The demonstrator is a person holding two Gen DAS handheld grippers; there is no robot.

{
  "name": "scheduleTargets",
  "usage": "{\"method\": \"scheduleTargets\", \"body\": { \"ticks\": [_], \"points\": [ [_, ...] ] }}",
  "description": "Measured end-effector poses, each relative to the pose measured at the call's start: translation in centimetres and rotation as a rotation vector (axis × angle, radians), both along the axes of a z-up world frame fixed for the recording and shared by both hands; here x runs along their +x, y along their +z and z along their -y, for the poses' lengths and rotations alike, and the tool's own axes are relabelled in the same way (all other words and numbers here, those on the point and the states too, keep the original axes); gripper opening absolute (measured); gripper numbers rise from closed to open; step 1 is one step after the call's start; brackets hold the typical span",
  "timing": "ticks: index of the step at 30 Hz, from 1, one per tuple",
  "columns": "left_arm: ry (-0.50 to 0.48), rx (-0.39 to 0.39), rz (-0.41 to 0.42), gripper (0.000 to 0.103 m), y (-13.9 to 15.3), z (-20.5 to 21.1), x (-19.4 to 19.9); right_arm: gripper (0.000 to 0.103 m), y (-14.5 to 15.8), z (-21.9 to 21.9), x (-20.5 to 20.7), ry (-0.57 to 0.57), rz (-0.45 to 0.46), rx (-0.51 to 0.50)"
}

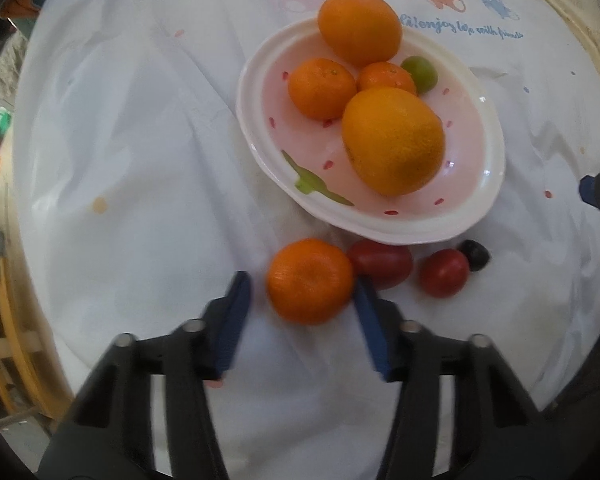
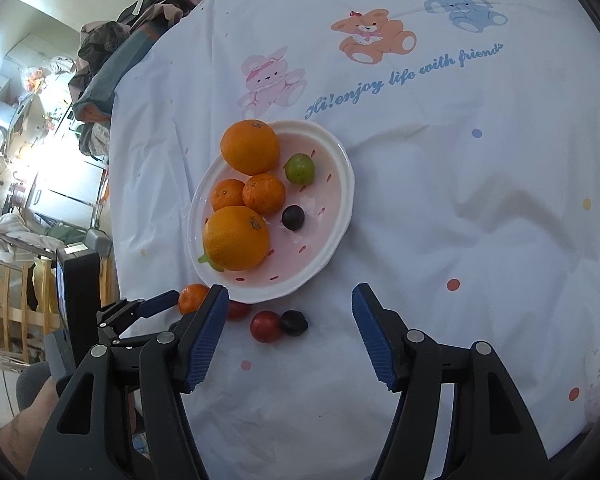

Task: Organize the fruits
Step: 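Grasp the small tangerine beside the bowl with the left gripper, then grasp a red cherry tomato with the right gripper while the left gripper holds the tangerine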

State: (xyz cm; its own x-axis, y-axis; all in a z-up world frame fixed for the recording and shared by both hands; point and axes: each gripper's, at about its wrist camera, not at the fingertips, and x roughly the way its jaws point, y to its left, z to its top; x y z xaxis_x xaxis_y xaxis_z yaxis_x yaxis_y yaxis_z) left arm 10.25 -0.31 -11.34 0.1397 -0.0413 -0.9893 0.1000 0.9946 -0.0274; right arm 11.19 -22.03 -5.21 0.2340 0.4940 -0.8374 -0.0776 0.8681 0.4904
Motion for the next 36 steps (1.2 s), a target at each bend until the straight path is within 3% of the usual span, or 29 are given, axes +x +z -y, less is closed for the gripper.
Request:
{"method": "scheduleTargets", "body": {
  "ticks": [10, 18, 19, 22, 31, 36],
  "points": [
    [0.04, -0.037, 0.036, 0.038, 2.5, -0.8, -2.0, 0.067, -0.6, 0.2, 0.0, -0.004, -0.009, -0.038],
    [0.084, -0.072, 0.146, 0.037, 6.1, -2.3, -3.7, 0.067, -2.4, 0.0, 0.0, -0.005, -0.078, -0.012],
    [0.089, -0.074, 0.157, 0.037, 6.3, -2.4, -3.6, 0.065, -2.8, -0.1, 0.0, 0.001, -0.095, 0.002],
    [0.112, -0.088, 0.185, 0.037, 7.2, -3.0, -3.6, 0.041, -3.7, -0.7, -0.1, 0.044, -0.137, 0.044],
    [0.156, -0.109, 0.196, 0.037, 7.2, -3.2, -3.0, 0.037, -6.2, -3.2, -0.7, 0.102, -0.254, 0.119],
    [0.164, -0.125, 0.203, 0.037, 7.5, -3.5, -2.9, 0.037, -7.3, -4.8, -1.3, 0.049, -0.315, 0.102]
  ]
}}
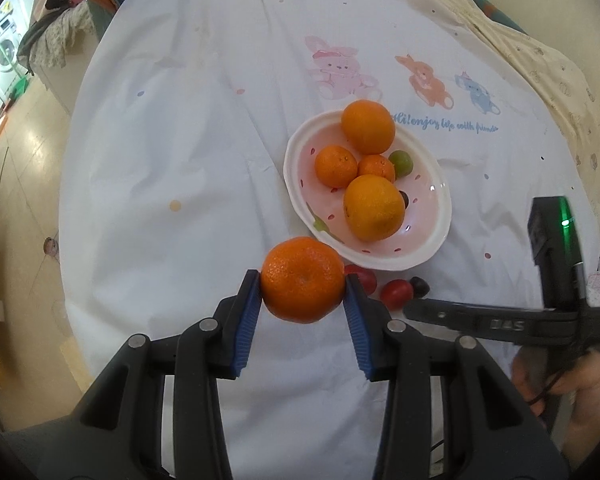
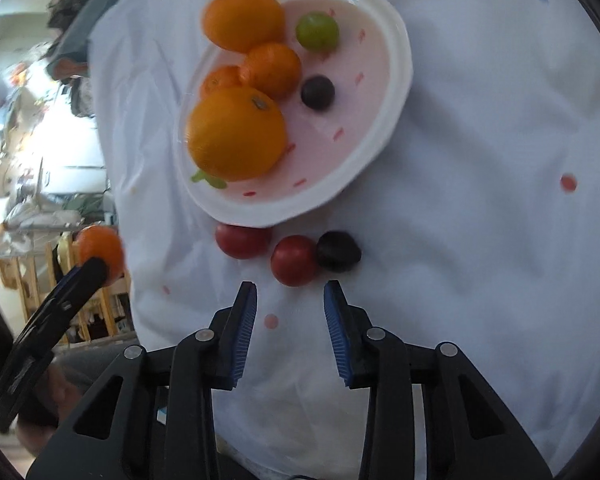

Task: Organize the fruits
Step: 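Grasp a red cherry tomato with the right gripper while the left gripper holds the tangerine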

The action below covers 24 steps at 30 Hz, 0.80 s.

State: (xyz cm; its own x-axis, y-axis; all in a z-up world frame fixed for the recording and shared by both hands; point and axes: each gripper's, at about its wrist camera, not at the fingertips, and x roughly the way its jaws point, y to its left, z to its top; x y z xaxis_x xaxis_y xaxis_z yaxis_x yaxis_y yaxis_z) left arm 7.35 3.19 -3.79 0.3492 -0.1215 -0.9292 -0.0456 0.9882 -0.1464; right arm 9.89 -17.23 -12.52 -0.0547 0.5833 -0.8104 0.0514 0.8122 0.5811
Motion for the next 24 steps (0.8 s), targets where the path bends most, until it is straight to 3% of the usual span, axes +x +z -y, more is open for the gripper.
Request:
{"method": "scheduleTargets", "body": {
  "ticks": [4, 12, 13, 24],
  "points": [
    [-0.001, -0.024, -0.002, 0.037, 0.2, -0.1, 0.0, 0.039, -0.9, 0.2, -0.1, -0.131, -0.025, -0.005],
    [-0.023, -0.036, 0.006, 0.037, 0.8, 0.6, -0.1, 0.036, -2.1, -0.6, 0.0, -0.241, -0.056, -0.027],
    [-0.025, -0.033, 0.01, 0.037, 0.8, 0.7, -0.2, 0.031, -1.9, -0.6, 0.0, -0.241, -0.044, -0.035],
    [-0.001, -0.007, 0.006, 0.037, 0.3, 0.2, 0.0, 0.031, 0.6, 1.0, -2.0, -0.17, -0.006, -0.03]
  ]
}}
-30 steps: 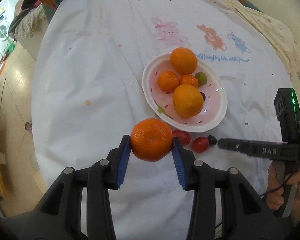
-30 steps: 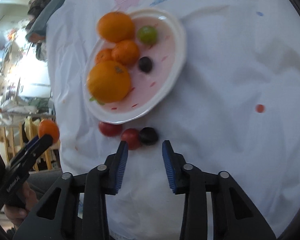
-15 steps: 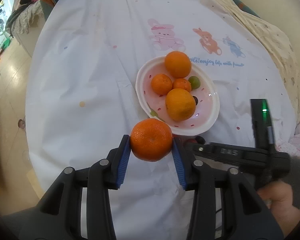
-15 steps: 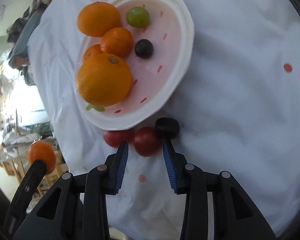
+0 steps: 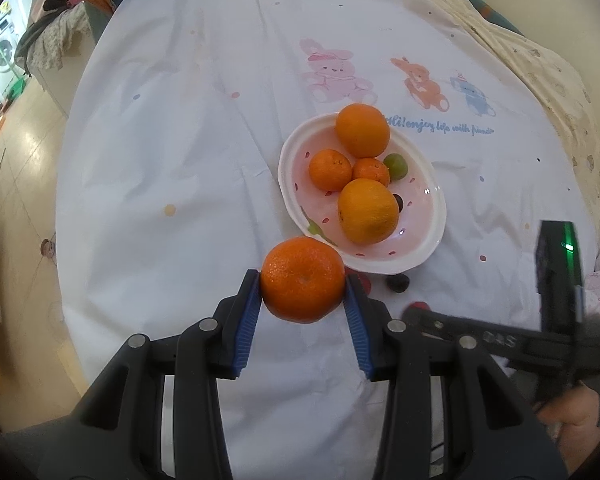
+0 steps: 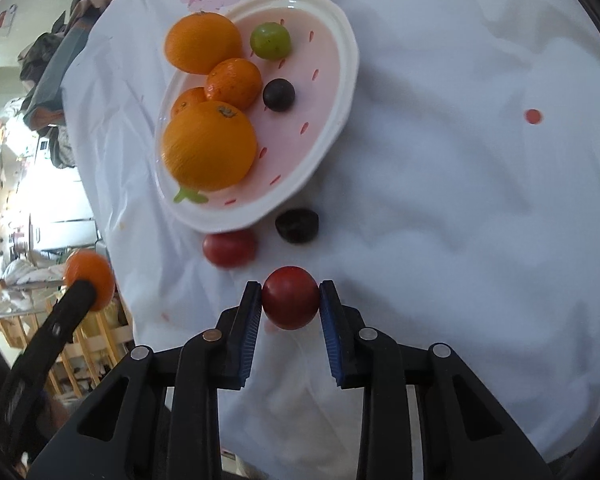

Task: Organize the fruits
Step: 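Grasp a red cherry tomato with the right gripper while the left gripper holds the tangerine, then carry the tangerine and tomato into the pink bowl and open both grippers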

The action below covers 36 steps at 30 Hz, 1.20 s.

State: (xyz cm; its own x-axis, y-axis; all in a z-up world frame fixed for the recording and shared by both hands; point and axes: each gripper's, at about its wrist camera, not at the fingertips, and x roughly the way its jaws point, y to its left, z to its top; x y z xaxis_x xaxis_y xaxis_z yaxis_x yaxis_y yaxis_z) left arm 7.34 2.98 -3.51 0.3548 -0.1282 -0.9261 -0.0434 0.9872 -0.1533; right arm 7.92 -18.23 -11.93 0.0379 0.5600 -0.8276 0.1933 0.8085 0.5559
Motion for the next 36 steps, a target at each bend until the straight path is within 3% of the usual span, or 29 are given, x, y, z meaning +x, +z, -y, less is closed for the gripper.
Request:
{"method": "scheduleTargets", "body": {
  "ticks": [10, 17, 26, 36],
  "points": [
    [0.019, 0.047, 0.03, 0.037, -0.3, -0.3, 0.0, 0.031, 3.3, 3.2, -1.1, 0.036, 0.08, 0.025],
    [0.055, 0.075, 0.052, 0.037, -0.2, -1.1, 0.3, 0.031, 6.1, 6.0, -1.1, 0.028, 0.189, 0.027],
    [0.105, 0.055, 0.051, 0.037, 0.8, -2.2, 1.3, 0.031, 8.3, 7.6, 2.5, -0.026, 0.262, 0.082],
    [0.083, 0.056, 0.024, 0.037, 1.7, -1.7, 4.9, 0.031, 10.7, 5.9, 7.6, 0.015, 0.326, 0.073]
  ]
}}
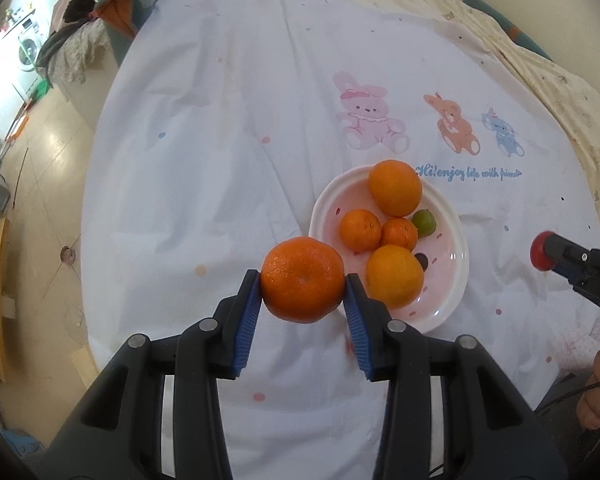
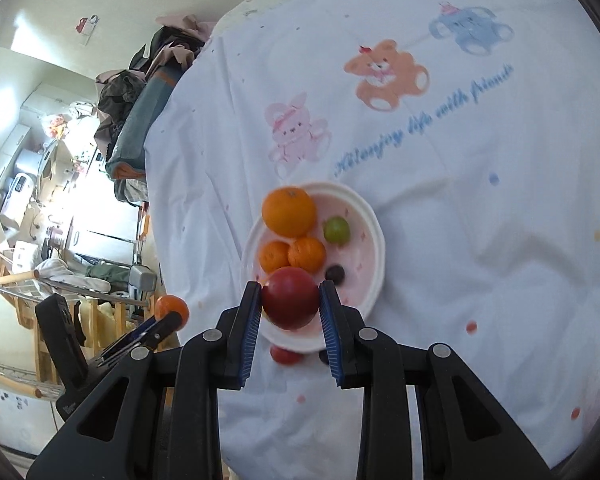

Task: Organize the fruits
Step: 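Carry the tangerine and tomato into the pink bowl and open both grippers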

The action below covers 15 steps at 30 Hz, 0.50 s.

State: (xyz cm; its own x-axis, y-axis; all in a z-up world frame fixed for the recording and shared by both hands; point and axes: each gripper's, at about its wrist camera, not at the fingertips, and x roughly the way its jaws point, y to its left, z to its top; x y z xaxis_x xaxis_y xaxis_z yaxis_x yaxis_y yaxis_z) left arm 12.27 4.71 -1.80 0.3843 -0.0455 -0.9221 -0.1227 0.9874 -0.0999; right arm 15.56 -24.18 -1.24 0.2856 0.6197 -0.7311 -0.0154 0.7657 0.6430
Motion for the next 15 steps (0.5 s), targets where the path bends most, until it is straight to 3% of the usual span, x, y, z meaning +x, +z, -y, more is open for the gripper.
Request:
{"method": "scheduleTargets", "body": {
  "ticks": [7, 12, 15],
  "points": [
    [-0.026, 0.026, -0.019, 0.037, -1.1, 0.9, 3.5, 0.031, -0.8, -0.4, 3.6, 0.001, -0.012, -0.018],
    [-0.041, 0.008, -0.028, 0.037, -2.8, 1.5, 4.8, 0.031, -3.1, -0.7, 5.2, 0.008, -0.043, -0.037],
    [-0.075, 0.052, -0.035, 0.037, -3.8, 2.4, 4.9, 0.031, -4.7, -0.9, 5.3, 0.019, -0.06, -0.05]
  ]
}}
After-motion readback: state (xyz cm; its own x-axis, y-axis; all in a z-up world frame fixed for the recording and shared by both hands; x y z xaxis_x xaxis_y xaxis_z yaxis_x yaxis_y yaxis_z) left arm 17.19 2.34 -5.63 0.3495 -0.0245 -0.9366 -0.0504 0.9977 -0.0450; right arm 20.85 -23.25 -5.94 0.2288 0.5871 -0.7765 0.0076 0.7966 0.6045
